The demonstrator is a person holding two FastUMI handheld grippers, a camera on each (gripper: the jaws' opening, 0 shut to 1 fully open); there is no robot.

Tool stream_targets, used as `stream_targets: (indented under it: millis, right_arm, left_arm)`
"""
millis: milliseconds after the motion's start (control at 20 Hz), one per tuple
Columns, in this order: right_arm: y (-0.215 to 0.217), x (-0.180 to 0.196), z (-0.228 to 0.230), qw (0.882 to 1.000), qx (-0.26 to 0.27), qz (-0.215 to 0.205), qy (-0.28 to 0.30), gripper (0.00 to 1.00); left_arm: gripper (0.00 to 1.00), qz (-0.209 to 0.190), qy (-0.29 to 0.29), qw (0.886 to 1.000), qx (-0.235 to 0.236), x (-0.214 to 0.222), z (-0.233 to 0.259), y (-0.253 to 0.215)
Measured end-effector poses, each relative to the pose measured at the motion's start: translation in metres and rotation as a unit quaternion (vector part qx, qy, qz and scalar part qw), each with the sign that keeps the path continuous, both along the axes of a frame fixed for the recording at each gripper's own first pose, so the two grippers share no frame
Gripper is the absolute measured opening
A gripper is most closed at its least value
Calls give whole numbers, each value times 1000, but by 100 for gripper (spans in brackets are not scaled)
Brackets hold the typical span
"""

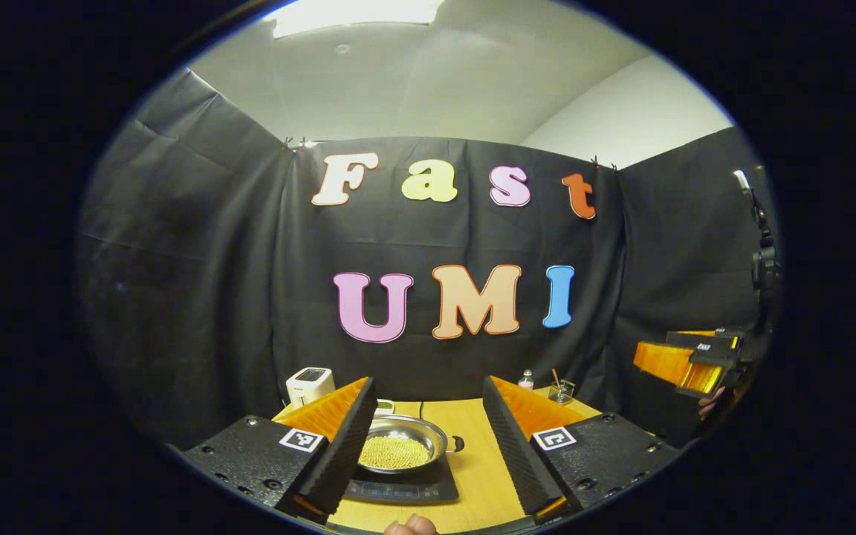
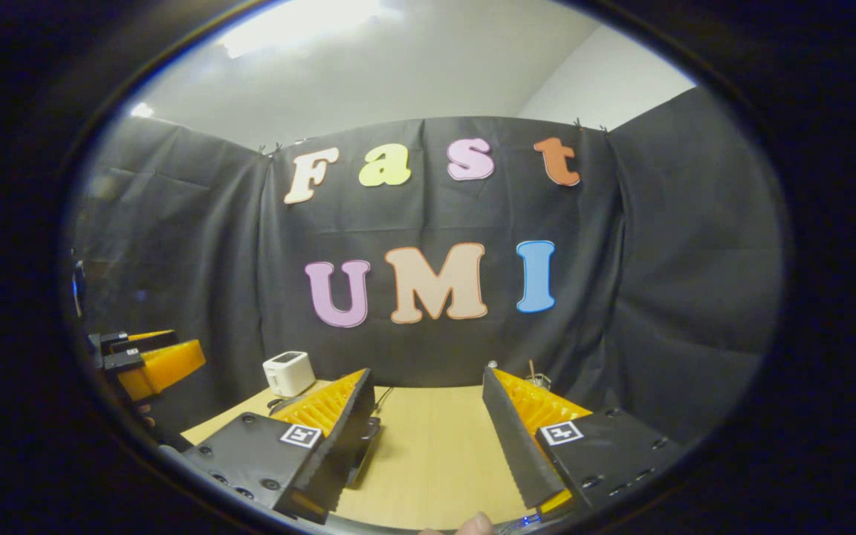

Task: First push the handle of the pot to place it horizontally, then grasp the pot with both hands and set it on the induction cooktop.

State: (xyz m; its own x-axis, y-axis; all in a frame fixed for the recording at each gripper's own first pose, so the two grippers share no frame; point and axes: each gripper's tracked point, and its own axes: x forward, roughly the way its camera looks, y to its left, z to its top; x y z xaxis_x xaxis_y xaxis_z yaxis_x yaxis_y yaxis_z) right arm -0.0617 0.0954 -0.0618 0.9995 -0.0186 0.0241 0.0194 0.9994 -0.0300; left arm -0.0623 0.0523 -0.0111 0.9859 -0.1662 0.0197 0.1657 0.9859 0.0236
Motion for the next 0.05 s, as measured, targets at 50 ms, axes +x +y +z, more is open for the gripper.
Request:
stream_targets:
  millis: [50]
  right_arm:
    - [-5,1,5,1000,-12,-4,-8,87]
  left_arm:
    - [87,4,-4,1000,-1,-1,4,2]
